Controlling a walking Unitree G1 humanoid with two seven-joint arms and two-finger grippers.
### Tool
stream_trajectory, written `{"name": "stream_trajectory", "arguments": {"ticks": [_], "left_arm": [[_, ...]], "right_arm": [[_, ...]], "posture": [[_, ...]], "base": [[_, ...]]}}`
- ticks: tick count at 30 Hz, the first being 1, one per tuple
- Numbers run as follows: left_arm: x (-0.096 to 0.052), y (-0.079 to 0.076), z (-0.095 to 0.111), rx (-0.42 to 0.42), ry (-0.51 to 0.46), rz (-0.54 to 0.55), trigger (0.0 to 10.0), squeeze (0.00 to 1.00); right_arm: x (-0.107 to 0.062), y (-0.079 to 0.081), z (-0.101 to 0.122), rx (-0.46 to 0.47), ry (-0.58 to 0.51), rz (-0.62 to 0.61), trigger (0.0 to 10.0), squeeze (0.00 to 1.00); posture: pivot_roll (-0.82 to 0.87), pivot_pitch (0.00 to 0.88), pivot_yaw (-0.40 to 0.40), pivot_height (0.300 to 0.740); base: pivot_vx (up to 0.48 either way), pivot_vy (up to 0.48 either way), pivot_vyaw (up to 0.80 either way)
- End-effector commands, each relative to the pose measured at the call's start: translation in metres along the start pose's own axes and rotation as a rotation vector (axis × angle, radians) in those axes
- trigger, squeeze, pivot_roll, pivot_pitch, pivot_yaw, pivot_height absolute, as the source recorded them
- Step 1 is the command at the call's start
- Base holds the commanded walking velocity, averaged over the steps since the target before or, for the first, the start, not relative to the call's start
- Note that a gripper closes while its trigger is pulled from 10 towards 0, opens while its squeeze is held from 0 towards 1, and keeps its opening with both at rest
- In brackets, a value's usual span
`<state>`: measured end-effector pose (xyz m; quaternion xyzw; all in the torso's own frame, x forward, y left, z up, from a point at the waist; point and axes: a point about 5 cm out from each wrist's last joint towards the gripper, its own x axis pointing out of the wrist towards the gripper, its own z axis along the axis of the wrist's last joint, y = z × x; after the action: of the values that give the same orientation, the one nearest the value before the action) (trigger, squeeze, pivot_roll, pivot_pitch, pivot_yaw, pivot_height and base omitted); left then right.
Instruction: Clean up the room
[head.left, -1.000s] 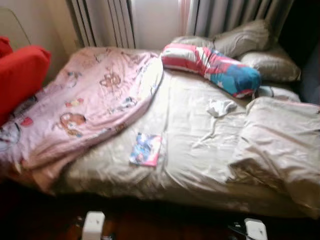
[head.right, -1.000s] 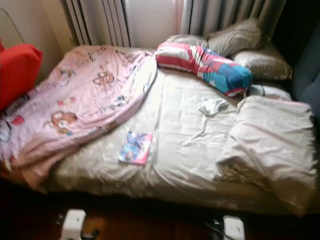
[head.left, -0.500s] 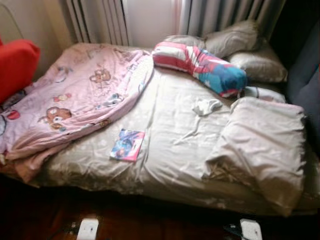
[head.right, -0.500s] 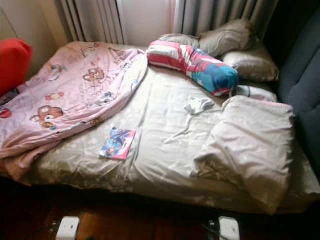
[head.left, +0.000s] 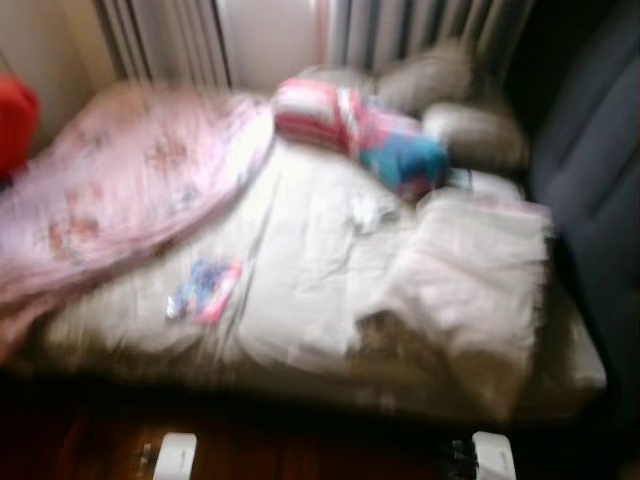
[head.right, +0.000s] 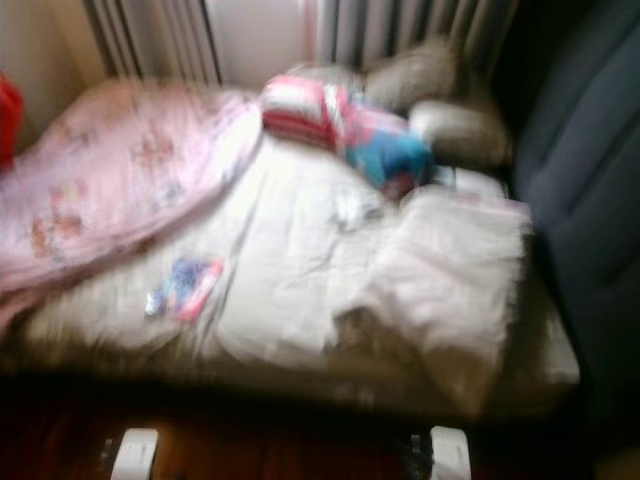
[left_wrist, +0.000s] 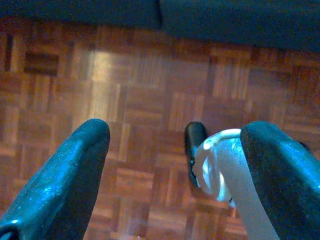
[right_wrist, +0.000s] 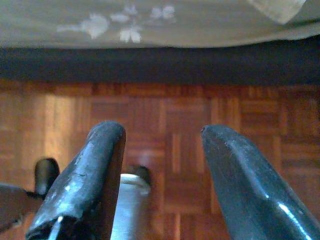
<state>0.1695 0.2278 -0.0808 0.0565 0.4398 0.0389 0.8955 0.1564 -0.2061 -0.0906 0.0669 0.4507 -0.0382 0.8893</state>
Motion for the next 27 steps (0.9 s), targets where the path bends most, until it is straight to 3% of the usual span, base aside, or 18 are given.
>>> {"name": "stream_trajectory", "arguments": {"ticks": [1, 5, 19, 27], "left_arm": [[-0.0005, -0.0014, -0.0032, 0.001, 0.013, -0.003, 10.0, 0.00], [-0.0010, -0.0022, -0.0044, -0.039, 0.011, -0.031, 10.0, 0.00], [-0.0009, 0.0007, -0.0037, -0.044, 0.011, -0.014, 10.0, 0.00], [-0.0002, -0.0015, -0.0029, -0.049, 0.017, -0.013, 10.0, 0.00]], "right_arm": [[-0.0023, -0.0071, -0.0034, 0.003, 0.005, -0.021, 10.0, 0.00], [-0.0024, -0.0074, -0.0036, 0.004, 0.005, -0.022, 10.0, 0.00], [-0.0021, -0.0075, -0.0029, 0.026, 0.005, -0.027, 10.0, 0.00], [-0.0019, -0.0072, -0.0027, 0.025, 0.010, -0.019, 10.0, 0.00]], "posture": [[0.12, 0.018, -0.005, 0.740], [0.13, 0.016, -0.005, 0.740], [0.13, 0.034, -0.006, 0.740], [0.13, 0.040, -0.007, 0.740]], "base": [[0.000, 0.000, 0.00], [0.000, 0.000, 0.00], [0.000, 0.000, 0.00], [0.000, 0.000, -0.67]]}}
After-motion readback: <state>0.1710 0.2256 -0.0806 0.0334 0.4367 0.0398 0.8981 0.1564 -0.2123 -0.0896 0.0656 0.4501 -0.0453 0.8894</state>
